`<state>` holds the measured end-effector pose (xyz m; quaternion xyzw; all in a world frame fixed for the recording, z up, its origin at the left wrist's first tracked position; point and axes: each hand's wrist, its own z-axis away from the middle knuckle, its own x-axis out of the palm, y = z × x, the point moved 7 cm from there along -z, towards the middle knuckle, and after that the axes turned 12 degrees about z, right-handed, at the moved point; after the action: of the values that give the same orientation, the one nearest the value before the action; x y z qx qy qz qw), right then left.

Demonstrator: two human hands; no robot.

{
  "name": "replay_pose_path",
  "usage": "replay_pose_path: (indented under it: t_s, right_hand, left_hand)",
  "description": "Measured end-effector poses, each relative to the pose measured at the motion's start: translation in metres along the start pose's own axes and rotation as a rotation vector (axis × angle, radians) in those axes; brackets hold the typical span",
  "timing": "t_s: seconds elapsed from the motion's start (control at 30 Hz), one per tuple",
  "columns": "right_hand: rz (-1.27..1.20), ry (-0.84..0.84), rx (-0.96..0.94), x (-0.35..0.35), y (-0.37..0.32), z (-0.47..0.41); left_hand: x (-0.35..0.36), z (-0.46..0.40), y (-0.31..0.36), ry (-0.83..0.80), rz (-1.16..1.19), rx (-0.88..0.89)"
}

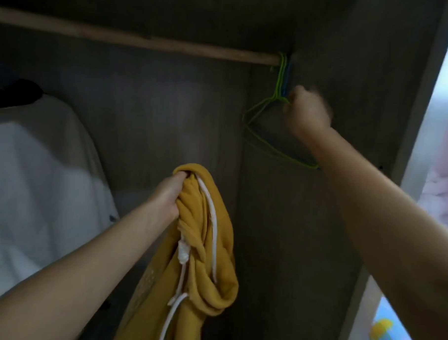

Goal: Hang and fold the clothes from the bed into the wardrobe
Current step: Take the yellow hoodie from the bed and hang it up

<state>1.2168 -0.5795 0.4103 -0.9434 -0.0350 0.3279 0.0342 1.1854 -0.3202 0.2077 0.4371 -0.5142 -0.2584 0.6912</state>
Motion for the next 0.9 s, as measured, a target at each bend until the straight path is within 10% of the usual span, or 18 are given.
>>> replay_pose_path:
  t_s: [0.13,0.3,0.63,0.9]
  right_hand:
    - [0.399,-0.224,-0.063,0.033,-0.004,-0.028]
    - [0.325,-0.204,-0.016,0.051,-0.005,-0.043]
    - [-0.492,0.103,0.113,0.058,-0.007,0.036]
    - [-1.521,-0.329,0.468,0.1,-0.056,0.164]
  left_hand:
    - [-0.024,-0.014,0.013,0.037,0.009,-0.012]
    - [-0.048,-0.022,0.023,0.058,0.014,-0.02]
    - [-0.076,-0.02,0.021,0.046,-0.04,-0.033]
    - [-0.092,-0.014,0.008,0.026,-0.174,-0.041]
